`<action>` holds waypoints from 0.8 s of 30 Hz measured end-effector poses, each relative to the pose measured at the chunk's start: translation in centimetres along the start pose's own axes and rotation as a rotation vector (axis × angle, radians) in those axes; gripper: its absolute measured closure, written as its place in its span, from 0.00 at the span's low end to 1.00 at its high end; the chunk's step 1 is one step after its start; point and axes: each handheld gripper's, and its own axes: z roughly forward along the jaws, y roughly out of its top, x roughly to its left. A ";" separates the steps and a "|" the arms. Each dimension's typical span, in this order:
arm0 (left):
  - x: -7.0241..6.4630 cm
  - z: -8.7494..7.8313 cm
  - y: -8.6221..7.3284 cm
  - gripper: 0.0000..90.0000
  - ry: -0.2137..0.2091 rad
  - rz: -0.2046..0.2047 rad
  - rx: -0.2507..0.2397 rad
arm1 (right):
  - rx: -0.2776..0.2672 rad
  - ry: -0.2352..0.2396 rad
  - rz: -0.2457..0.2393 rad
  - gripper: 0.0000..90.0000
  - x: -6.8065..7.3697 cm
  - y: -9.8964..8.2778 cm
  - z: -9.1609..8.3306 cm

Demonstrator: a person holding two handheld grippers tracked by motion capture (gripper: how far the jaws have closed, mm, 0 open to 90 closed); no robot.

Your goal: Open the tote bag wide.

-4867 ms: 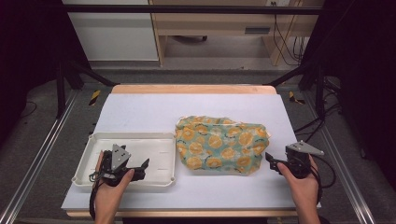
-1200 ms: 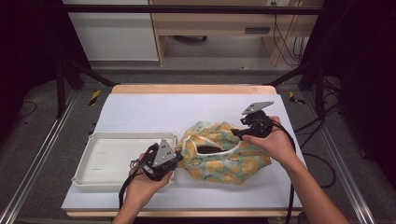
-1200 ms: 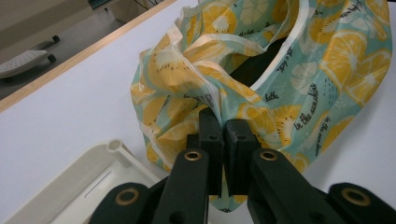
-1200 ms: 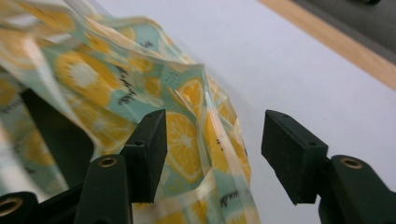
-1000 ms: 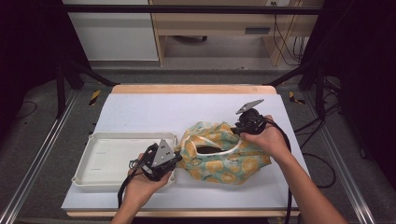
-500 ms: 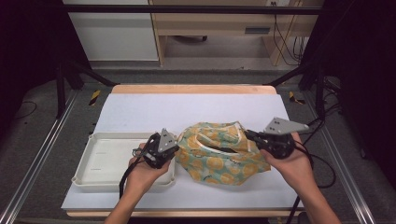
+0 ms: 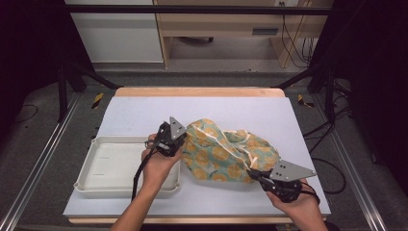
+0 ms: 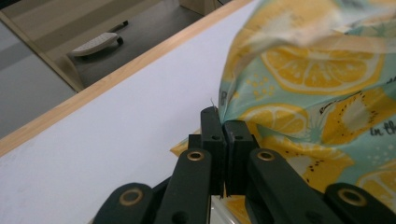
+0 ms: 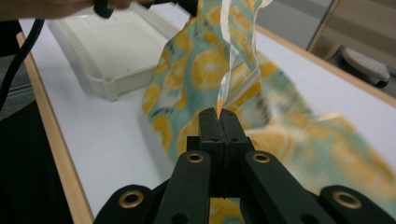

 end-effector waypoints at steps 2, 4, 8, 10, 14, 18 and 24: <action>0.4 -0.3 0.0 0.99 0.006 -0.015 -0.011 | 0.014 0.005 -0.002 1.00 0.2 -0.4 0.2; 0.8 -0.7 0.0 0.99 0.016 -0.017 -0.018 | 0.034 0.012 0.003 1.00 0.4 -1.1 0.6; 1.4 -2.0 -0.1 0.99 0.013 -0.048 -0.058 | 0.088 -0.004 0.037 1.00 0.1 -2.9 1.6; 1.4 -3.0 -0.1 0.99 -0.010 -0.049 -0.082 | 0.104 -0.011 0.047 1.00 0.0 -3.4 2.2; 0.7 -3.9 -0.4 0.99 -0.050 -0.038 -0.115 | 0.112 -0.025 0.076 0.89 -0.3 -3.7 2.9; -0.1 -4.8 -0.9 0.98 -0.077 0.010 -0.123 | 0.084 -0.045 0.082 0.76 -0.1 -3.4 2.4; -0.5 -5.3 -1.3 0.98 -0.084 0.046 -0.124 | 0.023 -0.042 0.042 0.54 0.9 -1.5 0.7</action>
